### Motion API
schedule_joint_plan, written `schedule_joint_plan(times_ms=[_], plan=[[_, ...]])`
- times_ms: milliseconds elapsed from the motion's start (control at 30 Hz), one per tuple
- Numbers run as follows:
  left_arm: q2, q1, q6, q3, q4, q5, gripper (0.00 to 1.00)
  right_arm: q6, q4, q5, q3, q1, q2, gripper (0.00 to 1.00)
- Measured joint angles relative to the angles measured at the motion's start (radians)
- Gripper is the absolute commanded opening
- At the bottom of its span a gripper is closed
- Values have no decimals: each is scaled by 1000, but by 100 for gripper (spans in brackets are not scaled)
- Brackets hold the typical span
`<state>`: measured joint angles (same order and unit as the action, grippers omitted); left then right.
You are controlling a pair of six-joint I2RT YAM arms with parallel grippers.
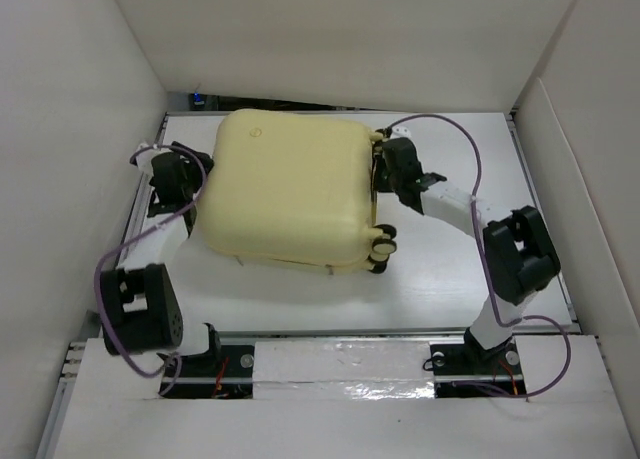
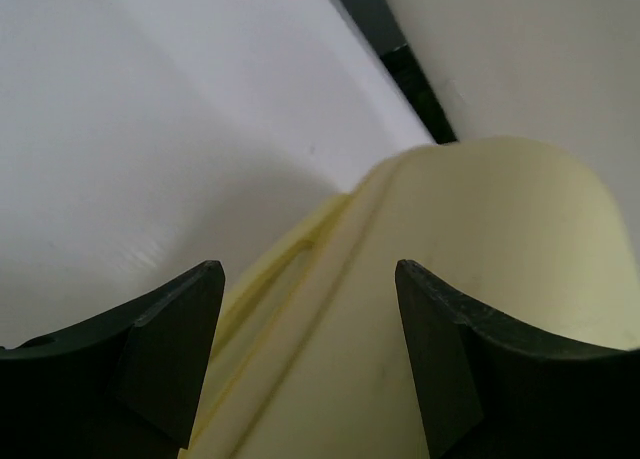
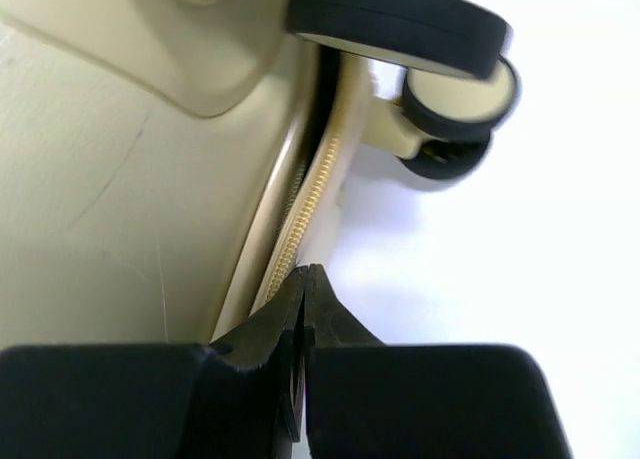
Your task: Pack the luggage
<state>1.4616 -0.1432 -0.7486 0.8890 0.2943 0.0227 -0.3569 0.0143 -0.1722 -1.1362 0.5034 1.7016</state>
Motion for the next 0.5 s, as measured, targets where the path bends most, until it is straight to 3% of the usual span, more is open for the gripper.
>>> schedule_joint_plan(times_ms=[133, 233, 333, 367, 433, 467, 500], plan=[[-232, 136, -89, -184, 90, 134, 66, 87, 171, 27, -256, -57, 146, 8], [-377, 193, -97, -281, 109, 160, 66, 136, 256, 70, -452, -80, 247, 11], [-494, 208, -119, -368, 108, 179, 66, 141, 262, 138, -619, -83, 320, 26], [-535, 209, -126, -398, 108, 185, 66, 138, 263, 168, -661, -81, 330, 39], [-612, 215, -137, -451, 105, 194, 66, 145, 296, 184, -768, -76, 349, 51], [-650, 216, -140, -473, 99, 193, 66, 140, 306, 210, -833, -76, 364, 65], [-684, 222, -142, -491, 90, 192, 66, 139, 323, 224, -897, -71, 375, 71]])
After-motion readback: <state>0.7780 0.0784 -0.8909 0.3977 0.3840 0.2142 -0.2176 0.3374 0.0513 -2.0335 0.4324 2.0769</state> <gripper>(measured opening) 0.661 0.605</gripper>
